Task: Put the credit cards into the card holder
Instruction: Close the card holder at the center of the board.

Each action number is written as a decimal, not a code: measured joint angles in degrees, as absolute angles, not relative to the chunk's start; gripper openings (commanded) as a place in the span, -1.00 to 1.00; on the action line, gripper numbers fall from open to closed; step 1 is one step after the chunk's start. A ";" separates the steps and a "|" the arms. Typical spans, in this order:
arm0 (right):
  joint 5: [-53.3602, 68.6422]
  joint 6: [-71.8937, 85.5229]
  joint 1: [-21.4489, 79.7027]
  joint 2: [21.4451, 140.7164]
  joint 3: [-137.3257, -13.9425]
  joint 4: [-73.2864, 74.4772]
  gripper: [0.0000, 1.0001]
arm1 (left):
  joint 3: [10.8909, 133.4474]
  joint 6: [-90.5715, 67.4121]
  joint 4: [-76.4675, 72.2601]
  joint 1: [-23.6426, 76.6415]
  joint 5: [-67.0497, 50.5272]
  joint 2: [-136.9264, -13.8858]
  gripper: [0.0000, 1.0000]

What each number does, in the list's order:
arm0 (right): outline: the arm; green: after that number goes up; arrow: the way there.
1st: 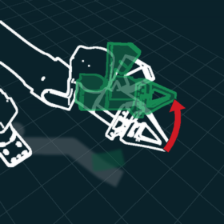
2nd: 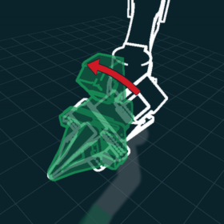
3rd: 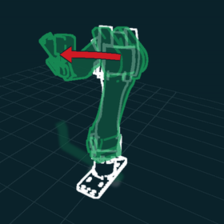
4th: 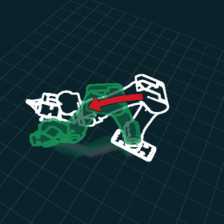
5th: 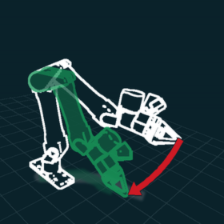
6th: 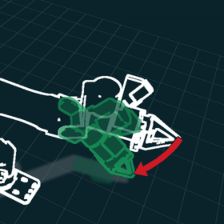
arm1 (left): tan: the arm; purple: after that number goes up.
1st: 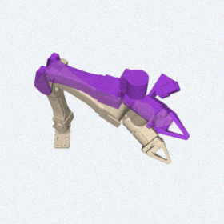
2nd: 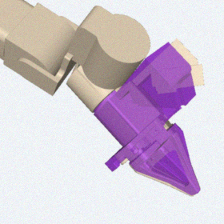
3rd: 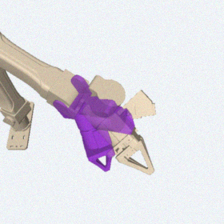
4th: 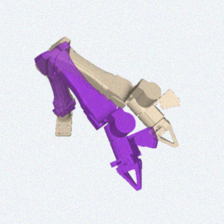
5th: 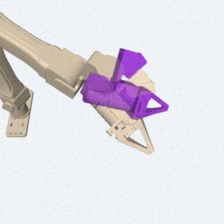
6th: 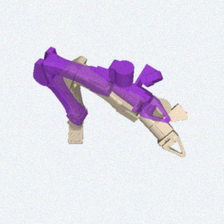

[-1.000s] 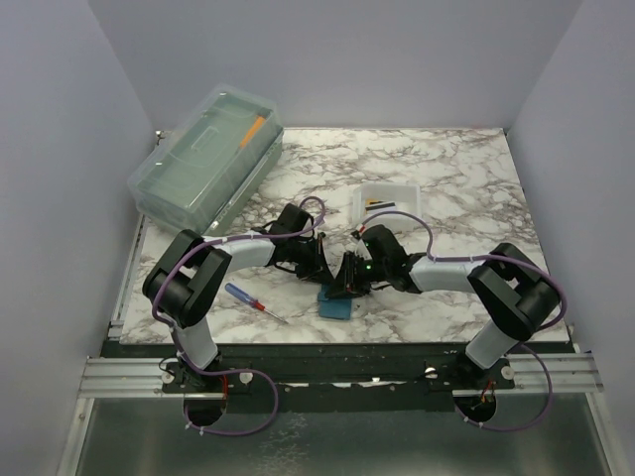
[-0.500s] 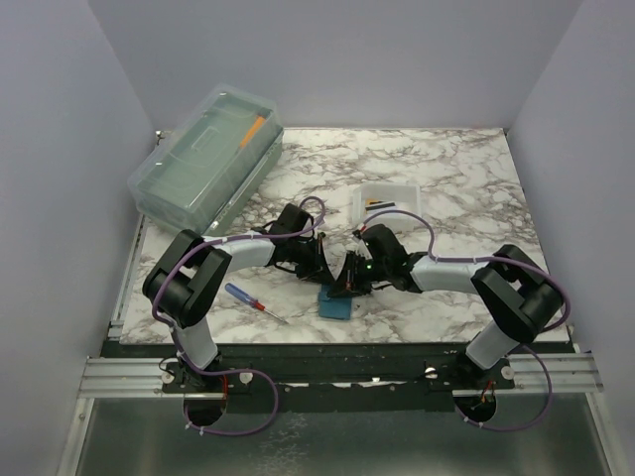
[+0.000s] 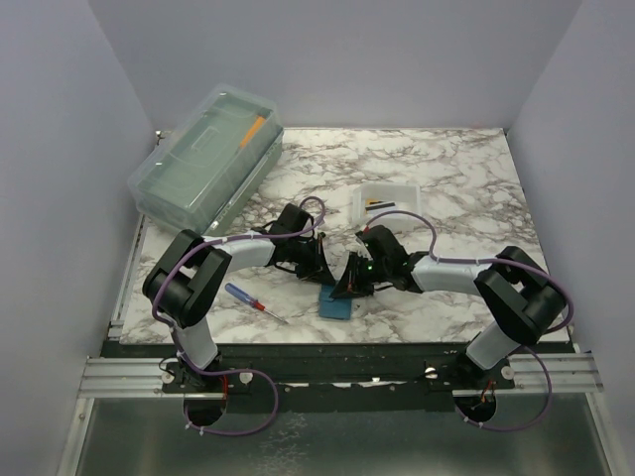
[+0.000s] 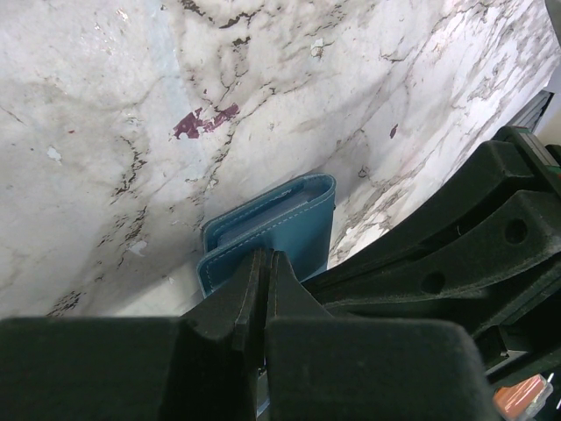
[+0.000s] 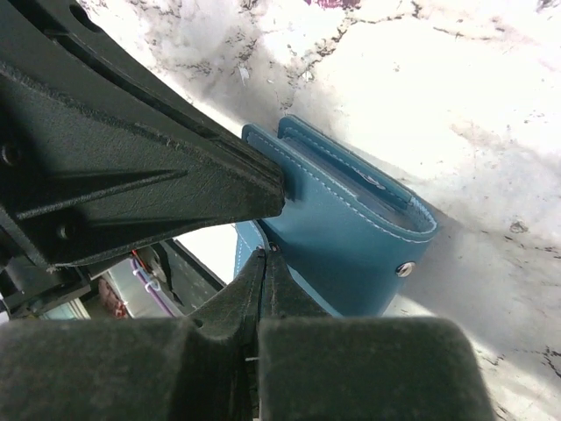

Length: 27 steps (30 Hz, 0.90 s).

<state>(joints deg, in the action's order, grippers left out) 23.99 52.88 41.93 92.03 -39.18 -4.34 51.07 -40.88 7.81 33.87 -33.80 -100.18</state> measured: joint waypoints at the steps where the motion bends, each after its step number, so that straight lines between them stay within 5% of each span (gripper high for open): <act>1: 23.86 52.86 41.93 92.07 -39.31 -4.16 -1.00 | 51.07 -40.86 7.81 33.87 -33.80 -100.18 -1.00; 27: 21.74 52.42 43.03 92.36 -41.10 -0.95 -1.00 | 51.07 -40.86 7.86 33.87 -33.78 -100.18 -1.00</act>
<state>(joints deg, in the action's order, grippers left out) 21.74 52.42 43.03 92.36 -41.10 -0.95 51.07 -40.86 7.86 33.87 -33.78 -100.18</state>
